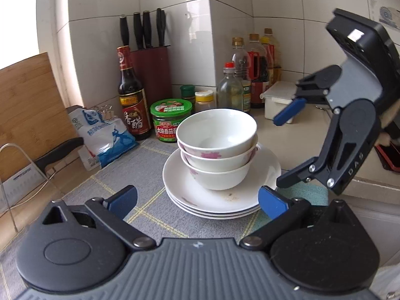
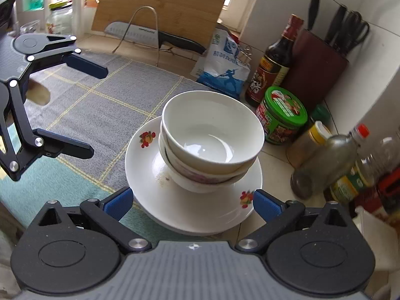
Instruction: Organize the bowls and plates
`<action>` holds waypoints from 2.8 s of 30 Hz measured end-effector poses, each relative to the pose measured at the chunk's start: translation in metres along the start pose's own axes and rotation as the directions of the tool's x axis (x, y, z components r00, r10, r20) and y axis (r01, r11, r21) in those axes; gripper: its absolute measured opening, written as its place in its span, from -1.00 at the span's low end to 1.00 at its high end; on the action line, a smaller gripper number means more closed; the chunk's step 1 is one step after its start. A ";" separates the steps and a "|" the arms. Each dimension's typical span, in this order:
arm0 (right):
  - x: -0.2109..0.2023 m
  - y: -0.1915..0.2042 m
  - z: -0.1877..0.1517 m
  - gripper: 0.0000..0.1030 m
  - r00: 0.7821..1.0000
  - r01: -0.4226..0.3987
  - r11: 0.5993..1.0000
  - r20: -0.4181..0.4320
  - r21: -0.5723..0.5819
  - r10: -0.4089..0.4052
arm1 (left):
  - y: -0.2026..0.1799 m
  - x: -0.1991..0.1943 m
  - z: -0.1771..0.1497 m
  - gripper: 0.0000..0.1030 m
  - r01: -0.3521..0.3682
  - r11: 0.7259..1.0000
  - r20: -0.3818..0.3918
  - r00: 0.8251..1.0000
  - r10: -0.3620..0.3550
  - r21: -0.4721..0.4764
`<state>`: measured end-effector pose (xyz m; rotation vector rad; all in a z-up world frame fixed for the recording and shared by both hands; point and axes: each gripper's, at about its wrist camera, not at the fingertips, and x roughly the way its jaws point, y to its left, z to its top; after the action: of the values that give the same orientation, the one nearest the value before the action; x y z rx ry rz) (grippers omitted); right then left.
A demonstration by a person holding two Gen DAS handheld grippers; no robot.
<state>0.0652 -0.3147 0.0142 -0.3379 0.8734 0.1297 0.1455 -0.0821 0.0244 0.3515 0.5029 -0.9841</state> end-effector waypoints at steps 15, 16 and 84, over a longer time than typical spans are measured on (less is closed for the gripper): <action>-0.058 0.077 -0.020 1.00 0.957 0.270 0.781 -0.066 0.564 -0.283 | 0.001 -0.061 0.000 0.99 -0.311 0.926 -0.240 0.936 0.259 -0.213; -0.061 0.080 -0.018 1.00 0.956 0.270 0.780 -0.062 0.564 -0.286 | 0.001 -0.065 0.000 0.99 -0.309 0.925 -0.243 0.936 0.255 -0.219; -0.094 0.094 -0.004 1.00 0.939 0.300 0.759 -0.037 0.578 -0.343 | 0.005 -0.090 0.011 0.98 -0.308 0.905 -0.229 0.942 0.246 -0.292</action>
<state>-0.0209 -0.2249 0.0618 0.0955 0.7296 -0.4440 0.1114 -0.0219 0.0838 0.2113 0.7536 -0.5782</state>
